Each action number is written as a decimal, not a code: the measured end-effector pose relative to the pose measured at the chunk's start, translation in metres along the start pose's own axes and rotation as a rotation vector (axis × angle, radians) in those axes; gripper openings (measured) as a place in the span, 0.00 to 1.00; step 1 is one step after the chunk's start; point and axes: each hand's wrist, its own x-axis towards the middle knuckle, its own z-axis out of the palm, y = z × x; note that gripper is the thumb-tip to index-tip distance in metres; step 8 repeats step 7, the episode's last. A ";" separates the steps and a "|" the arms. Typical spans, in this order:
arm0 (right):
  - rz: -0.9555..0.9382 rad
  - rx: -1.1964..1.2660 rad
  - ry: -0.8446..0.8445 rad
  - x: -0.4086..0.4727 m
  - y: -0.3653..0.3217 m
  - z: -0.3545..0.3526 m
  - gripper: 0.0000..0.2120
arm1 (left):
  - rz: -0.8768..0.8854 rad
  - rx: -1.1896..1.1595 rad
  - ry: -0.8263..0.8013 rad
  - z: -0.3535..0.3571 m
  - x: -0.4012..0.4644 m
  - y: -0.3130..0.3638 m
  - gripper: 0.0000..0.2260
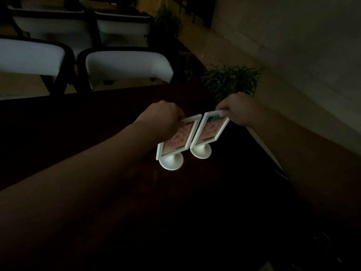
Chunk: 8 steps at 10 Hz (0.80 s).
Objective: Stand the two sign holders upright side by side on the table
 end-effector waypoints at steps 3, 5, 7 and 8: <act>-0.004 0.010 0.019 0.002 -0.005 -0.001 0.11 | -0.009 0.010 0.000 0.003 0.004 0.000 0.12; 0.027 0.009 -0.008 0.001 -0.006 0.000 0.15 | -0.020 0.031 -0.013 0.003 0.002 0.001 0.15; 0.050 0.065 0.053 -0.011 -0.003 0.001 0.29 | -0.084 -0.012 0.103 0.003 -0.022 -0.007 0.29; 0.050 0.065 0.053 -0.011 -0.003 0.001 0.29 | -0.084 -0.012 0.103 0.003 -0.022 -0.007 0.29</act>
